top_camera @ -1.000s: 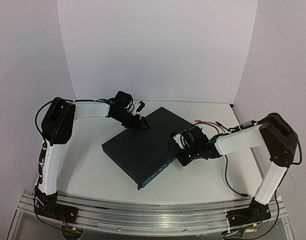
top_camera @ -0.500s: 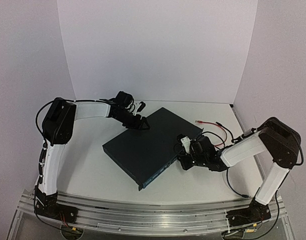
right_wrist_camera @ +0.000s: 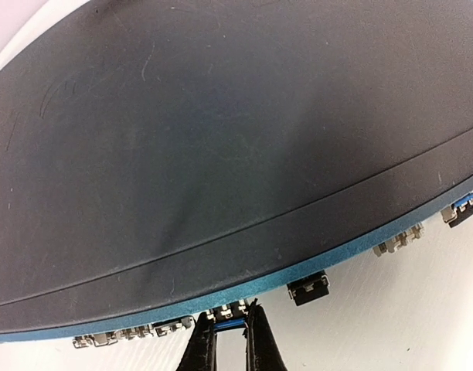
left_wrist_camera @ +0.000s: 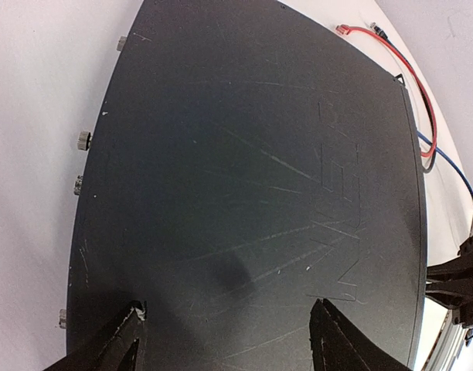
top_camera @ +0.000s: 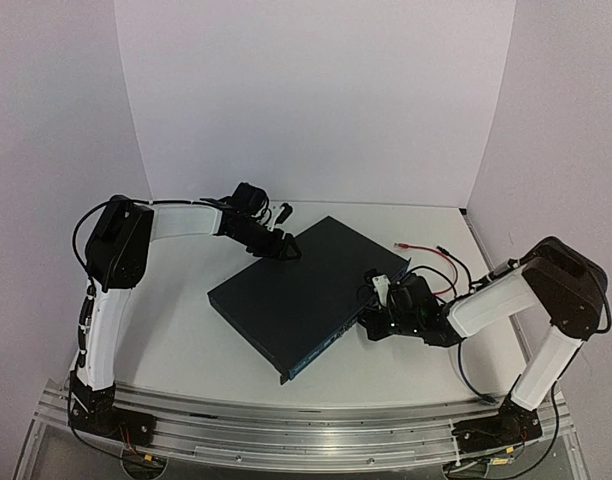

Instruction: Pull the plug from the switch port

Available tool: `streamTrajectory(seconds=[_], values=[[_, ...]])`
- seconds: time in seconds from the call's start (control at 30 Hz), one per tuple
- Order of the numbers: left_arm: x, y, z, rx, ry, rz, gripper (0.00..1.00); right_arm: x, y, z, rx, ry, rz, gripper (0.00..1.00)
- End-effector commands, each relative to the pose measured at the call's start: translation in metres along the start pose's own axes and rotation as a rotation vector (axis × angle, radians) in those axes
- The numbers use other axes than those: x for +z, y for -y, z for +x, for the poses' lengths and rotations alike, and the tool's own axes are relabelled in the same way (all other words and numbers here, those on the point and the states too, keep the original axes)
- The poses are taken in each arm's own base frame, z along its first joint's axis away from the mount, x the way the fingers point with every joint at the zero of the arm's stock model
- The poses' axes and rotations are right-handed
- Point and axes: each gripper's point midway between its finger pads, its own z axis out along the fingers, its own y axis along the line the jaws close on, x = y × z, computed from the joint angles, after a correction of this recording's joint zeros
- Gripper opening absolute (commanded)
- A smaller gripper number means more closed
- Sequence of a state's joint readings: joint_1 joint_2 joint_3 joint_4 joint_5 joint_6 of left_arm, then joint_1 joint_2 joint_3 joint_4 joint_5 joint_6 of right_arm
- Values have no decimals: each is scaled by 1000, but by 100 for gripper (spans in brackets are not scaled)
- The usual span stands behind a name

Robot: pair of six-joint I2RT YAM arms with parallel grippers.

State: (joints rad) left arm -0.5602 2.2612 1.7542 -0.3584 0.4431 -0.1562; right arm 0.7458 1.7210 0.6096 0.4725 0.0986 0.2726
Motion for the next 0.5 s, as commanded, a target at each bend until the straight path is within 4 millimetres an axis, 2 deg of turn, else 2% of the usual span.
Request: streamTrajectory(seconds=[0.0, 0.13, 0.2, 0.47], values=[[23, -48, 80, -125, -226, -122, 72, -8, 9, 43, 70, -177, 26, 0], [24, -48, 79, -123, -221, -115, 72, -9, 26, 57, -54, -112, 67, 0], [25, -48, 79, -125, -224, -113, 72, -6, 31, 55, -89, -87, 91, 0], [24, -46, 76, -123, -217, -105, 72, 8, 16, 45, -55, -74, 21, 0]])
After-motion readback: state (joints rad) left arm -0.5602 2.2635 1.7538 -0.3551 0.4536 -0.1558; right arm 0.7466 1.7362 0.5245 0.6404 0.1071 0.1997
